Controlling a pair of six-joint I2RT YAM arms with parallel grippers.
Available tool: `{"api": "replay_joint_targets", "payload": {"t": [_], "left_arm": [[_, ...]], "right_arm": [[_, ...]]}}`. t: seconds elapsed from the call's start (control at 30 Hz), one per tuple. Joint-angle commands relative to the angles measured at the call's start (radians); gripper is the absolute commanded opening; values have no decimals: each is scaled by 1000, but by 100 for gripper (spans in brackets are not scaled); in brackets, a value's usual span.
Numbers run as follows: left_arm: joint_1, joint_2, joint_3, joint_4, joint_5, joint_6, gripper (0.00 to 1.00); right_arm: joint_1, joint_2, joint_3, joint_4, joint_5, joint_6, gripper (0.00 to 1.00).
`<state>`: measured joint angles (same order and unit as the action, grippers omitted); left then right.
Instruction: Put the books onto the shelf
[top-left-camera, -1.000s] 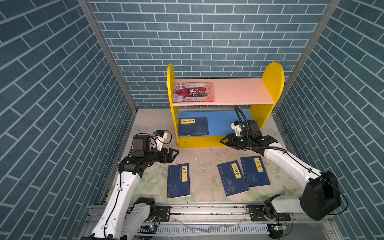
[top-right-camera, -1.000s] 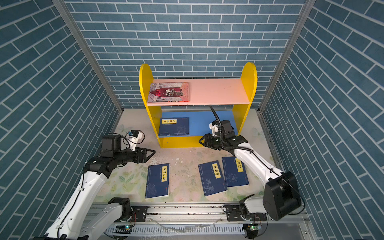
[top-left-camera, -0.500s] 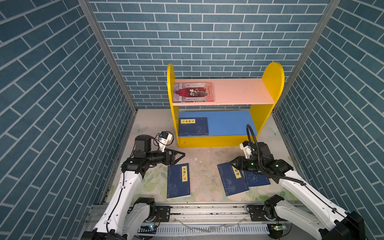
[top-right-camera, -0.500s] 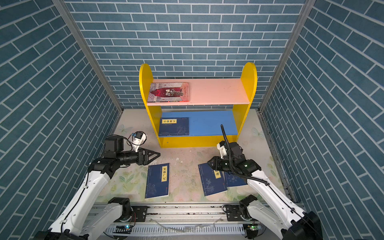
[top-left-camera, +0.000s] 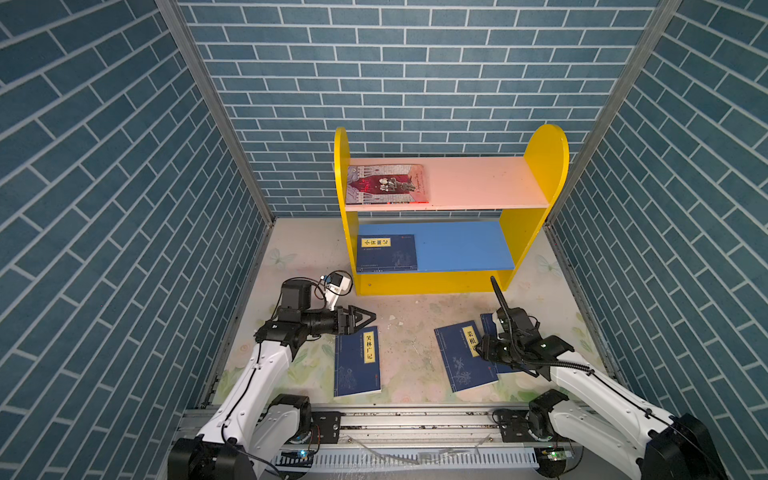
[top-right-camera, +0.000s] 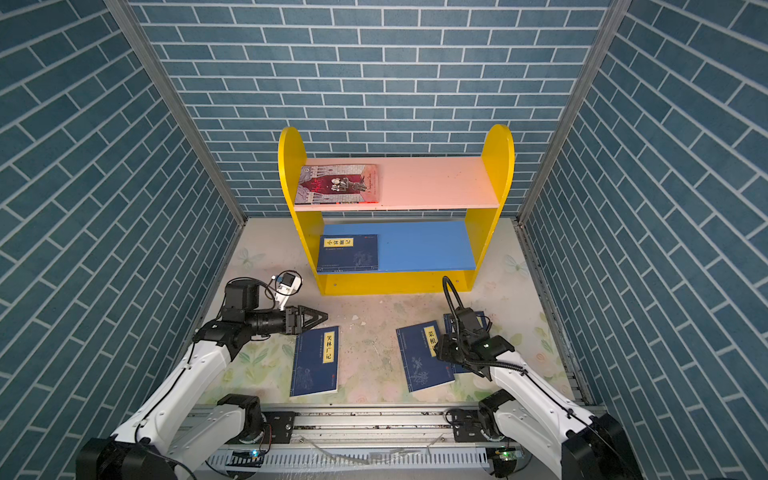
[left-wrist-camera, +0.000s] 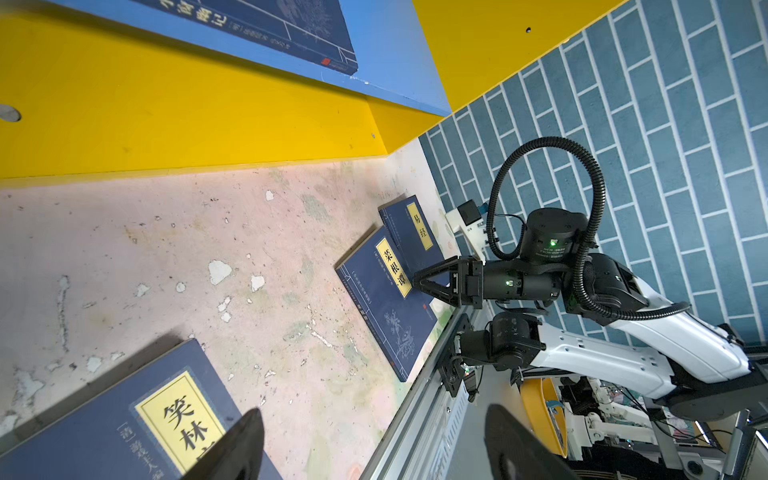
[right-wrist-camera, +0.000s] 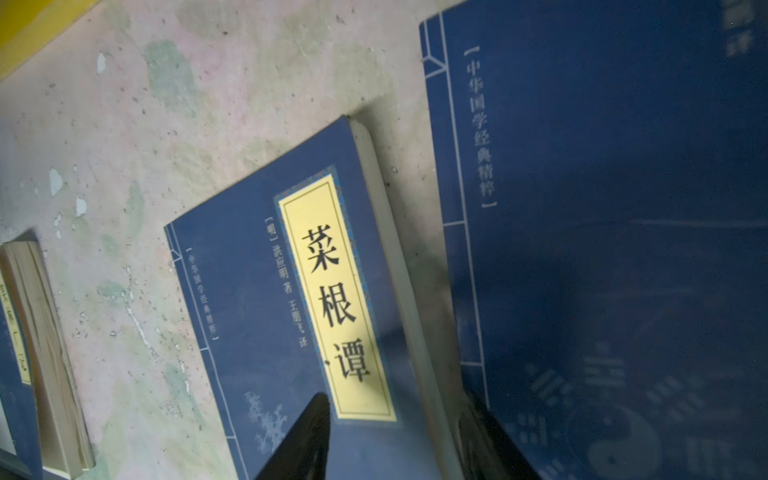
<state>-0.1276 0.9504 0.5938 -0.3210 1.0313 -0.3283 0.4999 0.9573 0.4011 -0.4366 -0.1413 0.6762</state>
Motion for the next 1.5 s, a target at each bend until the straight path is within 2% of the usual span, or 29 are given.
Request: {"api": "replay_joint_targets", "payload": {"t": [0.0, 0.13, 0.27, 0.53, 0.6, 0.77, 0.83, 1.1, 1.33, 1.47], "left_arm": [[-15, 9, -21, 46, -6, -14, 85], [-30, 32, -25, 51, -28, -11, 86], [-46, 75, -19, 58, -59, -9, 86], [-110, 163, -7, 70, -68, 7, 85], [-138, 187, -4, 66, -68, 22, 84], [-202, 253, 9, 109, -64, 41, 82], [-228, 293, 25, 115, -80, 60, 82], [-386, 457, 93, 135, -109, 65, 81], [-465, 600, 92, 233, -120, 11, 81], [-505, 658, 124, 231, -123, 15, 80]], "right_arm": [[-4, 55, -15, 96, -35, 20, 52], [-4, 89, -16, 135, -86, 32, 52], [5, 108, -21, 203, -207, 60, 51], [117, 180, 1, 353, -324, 175, 51], [138, 201, 9, 374, -322, 194, 51], [156, 163, 29, 195, -122, 174, 52], [157, 146, 13, 174, -95, 177, 52], [157, 124, -48, 246, -172, 226, 52], [156, 148, -60, 236, -219, 231, 53], [154, 179, -72, 261, -283, 230, 52]]}}
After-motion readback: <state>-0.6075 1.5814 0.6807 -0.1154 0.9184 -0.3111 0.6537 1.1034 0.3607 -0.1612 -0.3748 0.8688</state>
